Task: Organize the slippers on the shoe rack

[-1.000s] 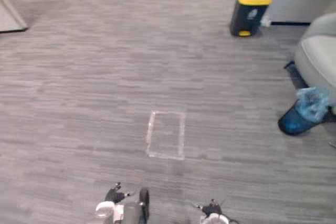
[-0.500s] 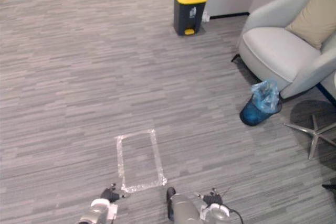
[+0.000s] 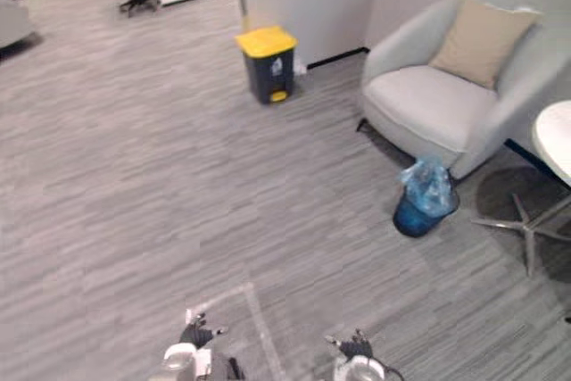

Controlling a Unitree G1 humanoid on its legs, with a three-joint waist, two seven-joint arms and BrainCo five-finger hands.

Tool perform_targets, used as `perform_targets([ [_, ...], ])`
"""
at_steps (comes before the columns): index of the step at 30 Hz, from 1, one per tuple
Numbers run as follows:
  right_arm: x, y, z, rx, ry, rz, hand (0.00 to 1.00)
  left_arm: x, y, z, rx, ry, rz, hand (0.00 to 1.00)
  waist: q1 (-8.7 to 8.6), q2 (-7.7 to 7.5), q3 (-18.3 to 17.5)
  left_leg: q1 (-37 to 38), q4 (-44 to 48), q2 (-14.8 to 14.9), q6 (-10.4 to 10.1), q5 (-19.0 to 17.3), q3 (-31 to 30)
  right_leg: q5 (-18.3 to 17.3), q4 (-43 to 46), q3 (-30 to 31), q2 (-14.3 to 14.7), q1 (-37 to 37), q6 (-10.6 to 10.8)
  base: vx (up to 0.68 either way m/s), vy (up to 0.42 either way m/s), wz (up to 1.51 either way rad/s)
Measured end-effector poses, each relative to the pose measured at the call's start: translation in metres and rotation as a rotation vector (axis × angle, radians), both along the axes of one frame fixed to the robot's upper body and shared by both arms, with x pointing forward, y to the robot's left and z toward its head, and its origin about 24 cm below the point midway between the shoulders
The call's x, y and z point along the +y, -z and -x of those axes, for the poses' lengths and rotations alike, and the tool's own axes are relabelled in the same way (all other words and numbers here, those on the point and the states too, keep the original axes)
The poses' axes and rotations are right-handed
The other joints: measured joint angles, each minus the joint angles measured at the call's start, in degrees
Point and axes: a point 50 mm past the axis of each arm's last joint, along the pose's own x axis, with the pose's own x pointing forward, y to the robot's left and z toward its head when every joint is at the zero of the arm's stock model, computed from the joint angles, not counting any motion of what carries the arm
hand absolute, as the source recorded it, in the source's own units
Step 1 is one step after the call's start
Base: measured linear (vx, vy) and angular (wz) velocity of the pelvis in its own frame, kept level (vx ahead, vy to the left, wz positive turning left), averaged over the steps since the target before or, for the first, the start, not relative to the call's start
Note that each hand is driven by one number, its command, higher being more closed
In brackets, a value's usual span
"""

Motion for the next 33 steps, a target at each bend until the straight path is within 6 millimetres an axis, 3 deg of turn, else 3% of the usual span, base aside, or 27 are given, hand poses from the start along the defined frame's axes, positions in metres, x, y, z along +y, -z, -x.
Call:
perform_targets([
  [1,-0.003,0.002,0.005,0.030,-0.005,0.007,0.00,0.001,0.000,-0.001,-0.001,0.003,-0.004,0.00,0.05,0.25,-0.19,-0.05,0.46,0.04,1.40,7.37,-0.28,-0.77,0.06,1.75,-0.58,0.01,2.13,0.41,0.321,-1.00],
  [4,0.006,0.004,0.004,0.040,-0.017,-0.016,0.00,0.013,0.001,0.000,0.023,0.039,-0.046,0.00,-0.28,-2.45,-0.81,2.24,-0.08,-0.68,4.92,6.45,6.41,1.80,4.75,1.80,-3.20,-3.41,7.15,0.52,0.373,-1.07],
  [7,0.008,0.003,-0.002,0.026,-0.028,-0.020,0.00,0.022,0.004,0.006,0.059,0.043,-0.071,0.00,0.05,-2.38,-0.60,7.59,-1.66,0.29,7.66,4.69,14.84,4.31,10.82,0.64,-4.01,-7.75,9.26,0.31,0.230,-1.24],
  [8,0.009,0.002,-0.007,0.016,-0.039,-0.021,0.00,0.025,0.005,0.009,0.071,0.041,-0.078,0.00,0.21,-2.01,-0.40,9.42,-2.38,0.85,7.69,4.67,16.87,4.10,11.79,-0.83,-3.96,-8.85,9.22,0.25,0.123,-1.74],
  [9,0.010,0.000,-0.011,0.002,-0.050,-0.023,0.00,0.029,0.006,0.012,0.084,0.039,-0.087,0.00,0.24,-0.68,0.11,12.17,-3.27,1.84,7.70,4.67,18.71,3.53,11.05,-4.79,-3.60,-10.53,8.41,0.17,0.050,-1.50],
  [11,0.008,-0.001,-0.013,-0.007,-0.071,-0.011,0.00,0.029,0.006,0.013,0.086,0.038,-0.087,0.00,0.10,0.66,-0.33,14.33,-4.71,2.68,7.73,4.60,20.21,3.96,4.71,-8.62,-2.55,-12.04,8.06,0.12,-0.013,-1.16],
  [12,0.008,-0.002,-0.014,-0.013,-0.073,-0.010,0.00,0.030,0.005,0.009,0.076,0.041,-0.089,0.00,-0.24,0.04,-0.66,14.91,-5.32,2.29,7.69,4.57,21.01,6.44,-1.57,-10.31,-2.36,-12.57,7.87,0.12,-0.088,-0.75],
  [13,0.008,-0.001,-0.011,-0.003,-0.070,-0.011,0.00,0.033,0.002,0.001,0.056,0.044,-0.098,0.00,-0.55,-1.29,-0.84,15.26,-5.85,0.78,6.02,3.48,21.51,13.02,-6.30,-12.89,-2.38,-13.19,5.86,0.14,-0.102,-0.54],
  [14,-0.004,-0.001,-0.009,0.008,-0.064,0.017,0.00,0.021,0.002,-0.002,0.053,0.053,-0.068,0.00,-0.97,1.07,-0.71,15.97,-6.75,1.80,5.39,2.98,21.53,14.09,-6.53,-13.04,-0.80,-13.07,6.41,0.14,-0.100,-0.35],
  [16,-0.008,0.001,-0.002,0.035,-0.057,0.024,0.00,0.013,0.003,-0.001,0.052,0.055,-0.049,0.00,-0.98,2.03,-0.50,17.55,-7.61,2.49,5.37,3.00,21.41,14.03,-5.84,-12.52,-0.04,-12.71,6.34,0.09,-0.065,-0.33],
  [18,-0.010,0.001,0.001,0.041,-0.041,0.025,0.00,0.010,0.006,0.004,0.076,0.061,-0.041,0.00,-1.12,2.02,-0.13,19.94,-6.61,3.67,4.77,2.59,21.28,13.04,-3.88,-12.40,1.20,-11.33,4.95,0.08,-0.099,-0.27],
  [20,-0.010,0.002,0.004,0.044,-0.035,0.023,0.00,0.011,0.005,0.002,0.068,0.064,-0.043,0.00,-1.22,0.66,0.63,17.50,4.95,6.06,1.45,-0.92,20.58,9.57,-1.11,-12.22,1.45,-10.01,3.39,0.05,-0.149,-0.06],
  [23,-0.008,0.002,0.005,0.040,-0.029,0.015,0.00,0.010,0.004,0.002,0.054,0.035,-0.018,0.00,-0.69,0.32,1.00,11.61,20.17,8.45,1.83,-1.51,15.92,7.96,2.55,-9.32,2.16,-10.40,3.00,0.01,-0.081,-0.38],
  [25,-0.010,0.002,0.004,0.039,-0.028,0.021,0.00,0.010,0.005,0.004,0.057,0.023,-0.015,0.00,-0.09,0.48,0.90,11.12,17.70,5.90,4.34,-5.25,10.68,7.49,3.67,-5.21,2.23,-11.49,3.30,0.01,0.077,-0.90],
  [26,-0.010,0.002,0.004,0.038,-0.028,0.023,0.00,0.011,0.005,0.006,0.063,0.020,-0.018,0.00,-0.11,0.64,0.82,11.58,13.17,4.00,4.20,-5.48,8.40,7.50,3.45,-3.03,2.26,-12.15,3.48,0.01,0.187,-1.37],
  [27,-0.013,0.001,0.003,0.036,-0.021,0.025,0.00,0.012,0.006,0.009,0.071,0.021,-0.020,0.00,-0.03,1.28,0.78,13.75,2.16,1.63,4.38,-4.71,5.42,8.80,1.95,0.60,2.38,-12.27,4.72,0.01,0.195,-1.17],
  [29,-0.018,0.001,0.004,0.043,-0.021,0.040,0.00,0.012,0.007,0.011,0.076,0.029,-0.025,0.00,0.20,2.08,0.35,15.54,-1.93,1.17,3.55,-2.21,5.67,9.62,0.71,3.89,3.23,-12.55,5.84,0.00,0.210,-1.17],
  [33,-0.013,0.002,0.007,0.048,0.000,0.028,0.00,0.025,0.004,0.008,0.072,0.066,-0.072,0.00,-0.79,-0.03,-0.72,16.80,-4.49,-1.05,5.05,-1.95,11.39,12.36,-3.85,7.45,0.26,-12.39,8.11,0.02,0.157,-0.65],
])
